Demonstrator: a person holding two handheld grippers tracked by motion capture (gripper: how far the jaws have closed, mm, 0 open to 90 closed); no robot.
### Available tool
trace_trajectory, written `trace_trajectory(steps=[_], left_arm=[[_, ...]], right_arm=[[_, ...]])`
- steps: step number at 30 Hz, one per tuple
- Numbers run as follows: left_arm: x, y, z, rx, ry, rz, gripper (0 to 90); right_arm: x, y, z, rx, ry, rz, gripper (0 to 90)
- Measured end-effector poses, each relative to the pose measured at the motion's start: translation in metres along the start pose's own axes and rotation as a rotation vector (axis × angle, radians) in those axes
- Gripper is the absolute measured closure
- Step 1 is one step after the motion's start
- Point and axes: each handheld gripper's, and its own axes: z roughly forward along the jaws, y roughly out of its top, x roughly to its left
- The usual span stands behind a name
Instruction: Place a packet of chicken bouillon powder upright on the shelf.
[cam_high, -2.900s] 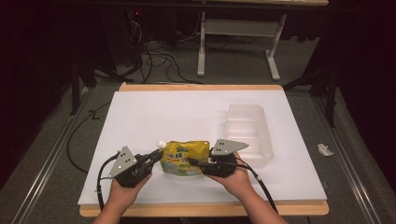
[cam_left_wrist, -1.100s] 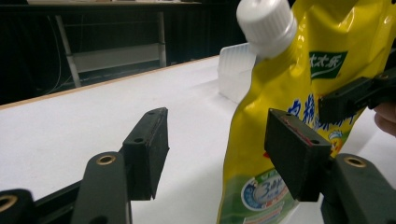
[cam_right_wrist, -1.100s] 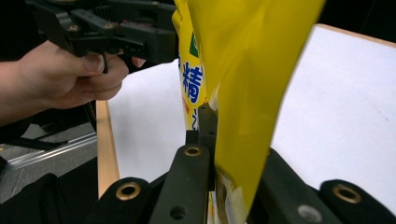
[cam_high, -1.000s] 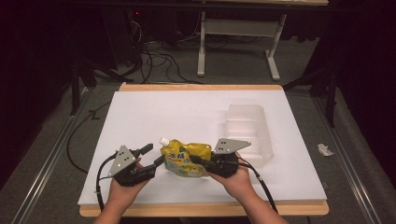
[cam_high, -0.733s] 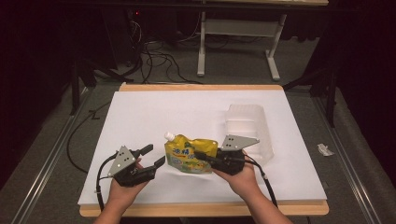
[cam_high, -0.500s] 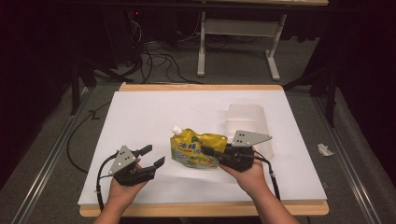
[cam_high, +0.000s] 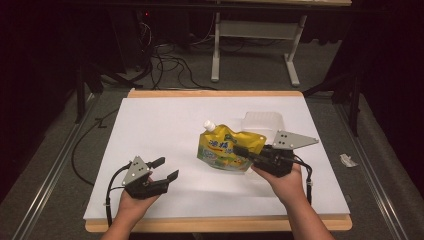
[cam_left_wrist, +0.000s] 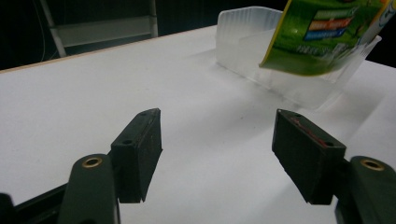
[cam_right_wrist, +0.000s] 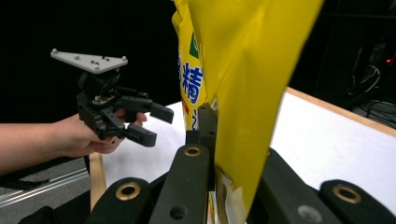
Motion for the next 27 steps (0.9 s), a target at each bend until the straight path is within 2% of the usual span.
trace_trajectory(steps=[6,10,13,16,27], left_arm=[[0.0,0.0,0.0,0.003,-0.001,-0.004,33.7],[0.001,0.0,0.0,0.005,0.0,-0.005,33.9],[0.001,-0.001,0.001,0.008,0.001,-0.01,33.9],[0.001,-0.002,0.002,0.012,0.002,-0.008,34.0],[-0.002,-0.005,0.003,0.024,-0.011,-0.003,33.9]], right_arm=[[-0.009,0.006,-0.016,-0.018,-0.031,0.006,90.0],[-0.019,0.009,-0.028,-0.02,-0.072,0.004,90.0],[-0.027,0.006,-0.038,-0.027,-0.097,0.011,90.0],[-0.035,0.001,-0.05,-0.042,-0.119,0.039,90.0],[-0.051,-0.006,-0.082,-0.073,-0.212,0.046,90.0]])
